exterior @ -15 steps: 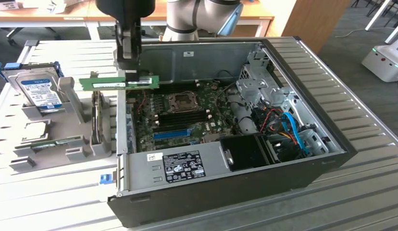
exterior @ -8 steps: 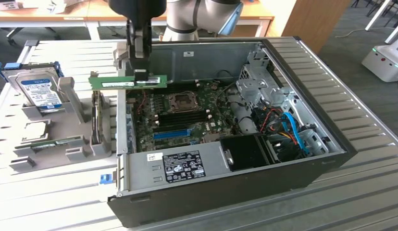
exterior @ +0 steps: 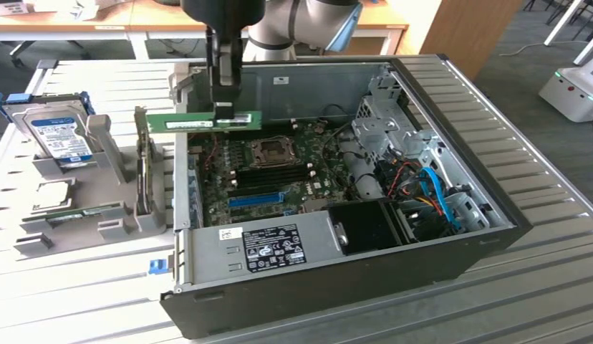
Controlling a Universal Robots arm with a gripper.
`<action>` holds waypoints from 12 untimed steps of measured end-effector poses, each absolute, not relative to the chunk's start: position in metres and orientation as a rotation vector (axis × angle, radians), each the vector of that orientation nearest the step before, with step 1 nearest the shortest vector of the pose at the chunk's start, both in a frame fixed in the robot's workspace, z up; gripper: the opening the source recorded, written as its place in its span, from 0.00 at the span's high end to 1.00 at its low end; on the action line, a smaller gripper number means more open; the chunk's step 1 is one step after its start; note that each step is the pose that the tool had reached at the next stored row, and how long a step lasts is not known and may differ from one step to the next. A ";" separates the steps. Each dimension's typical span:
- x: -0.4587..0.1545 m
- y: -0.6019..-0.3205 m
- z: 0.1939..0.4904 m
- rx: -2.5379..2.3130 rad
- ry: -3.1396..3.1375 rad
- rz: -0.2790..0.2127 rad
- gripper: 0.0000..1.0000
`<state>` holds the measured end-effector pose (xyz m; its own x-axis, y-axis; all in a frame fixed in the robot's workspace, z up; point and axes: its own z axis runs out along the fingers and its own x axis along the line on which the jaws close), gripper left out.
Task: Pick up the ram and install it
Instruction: 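Pick up the ram and move it above insertion slot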
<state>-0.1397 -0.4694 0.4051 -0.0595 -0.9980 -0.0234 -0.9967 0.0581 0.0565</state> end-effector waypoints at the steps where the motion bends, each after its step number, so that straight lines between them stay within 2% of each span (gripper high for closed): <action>1: -0.138 -0.469 0.405 2.139 -2.269 -0.089 0.88; 12: -0.120 -0.469 0.405 2.138 -2.268 -0.091 0.88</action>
<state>-0.1204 -0.4694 0.4054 -0.0596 -0.9980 -0.0232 -0.9966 0.0582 0.0581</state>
